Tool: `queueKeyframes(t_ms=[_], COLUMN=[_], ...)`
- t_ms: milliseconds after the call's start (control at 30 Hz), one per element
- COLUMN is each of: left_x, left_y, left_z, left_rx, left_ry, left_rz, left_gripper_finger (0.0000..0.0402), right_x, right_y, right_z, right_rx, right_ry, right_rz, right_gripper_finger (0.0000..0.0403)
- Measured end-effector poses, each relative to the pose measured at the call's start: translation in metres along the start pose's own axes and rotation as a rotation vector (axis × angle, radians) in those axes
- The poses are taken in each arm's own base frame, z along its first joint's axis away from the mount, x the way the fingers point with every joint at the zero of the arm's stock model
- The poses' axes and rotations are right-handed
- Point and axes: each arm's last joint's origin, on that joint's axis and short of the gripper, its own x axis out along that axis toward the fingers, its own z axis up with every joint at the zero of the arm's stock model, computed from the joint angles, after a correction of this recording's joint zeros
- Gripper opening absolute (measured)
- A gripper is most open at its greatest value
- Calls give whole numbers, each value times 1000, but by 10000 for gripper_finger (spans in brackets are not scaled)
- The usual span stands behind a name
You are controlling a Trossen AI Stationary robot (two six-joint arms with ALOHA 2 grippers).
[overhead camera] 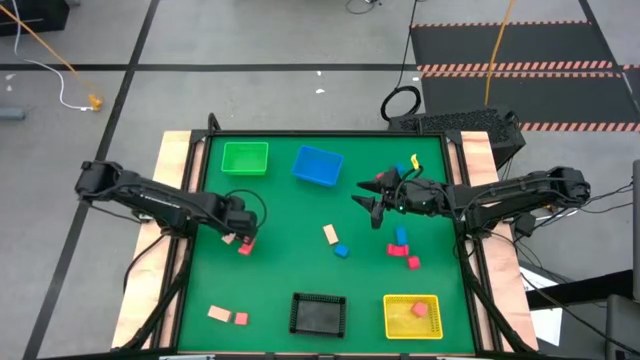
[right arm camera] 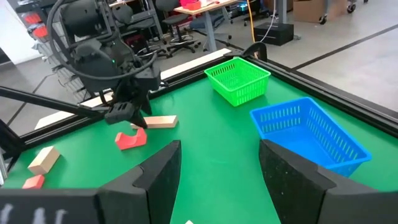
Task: Sort & place blocks by color
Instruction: Put the top brown wooden block into the green basket
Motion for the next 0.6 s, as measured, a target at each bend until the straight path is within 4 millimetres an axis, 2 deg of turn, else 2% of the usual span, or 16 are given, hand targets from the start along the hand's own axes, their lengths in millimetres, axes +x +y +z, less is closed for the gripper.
queueKeyframes(t_ms=[400,500,600], left_x=[12,12,12], left_y=[-3,-4,-4], left_z=[2,2,2], left_rx=[40,27,29], left_ry=[-48,-47,-48], left_rz=[95,90,90], left_gripper_finger=[234,197,140], right_x=[0,0,0], right_y=[0,0,0], right_z=[0,0,0], right_rx=[0,0,0], right_ry=[0,0,0], right_rz=[0,0,0], right_gripper_finger=[206,206,206])
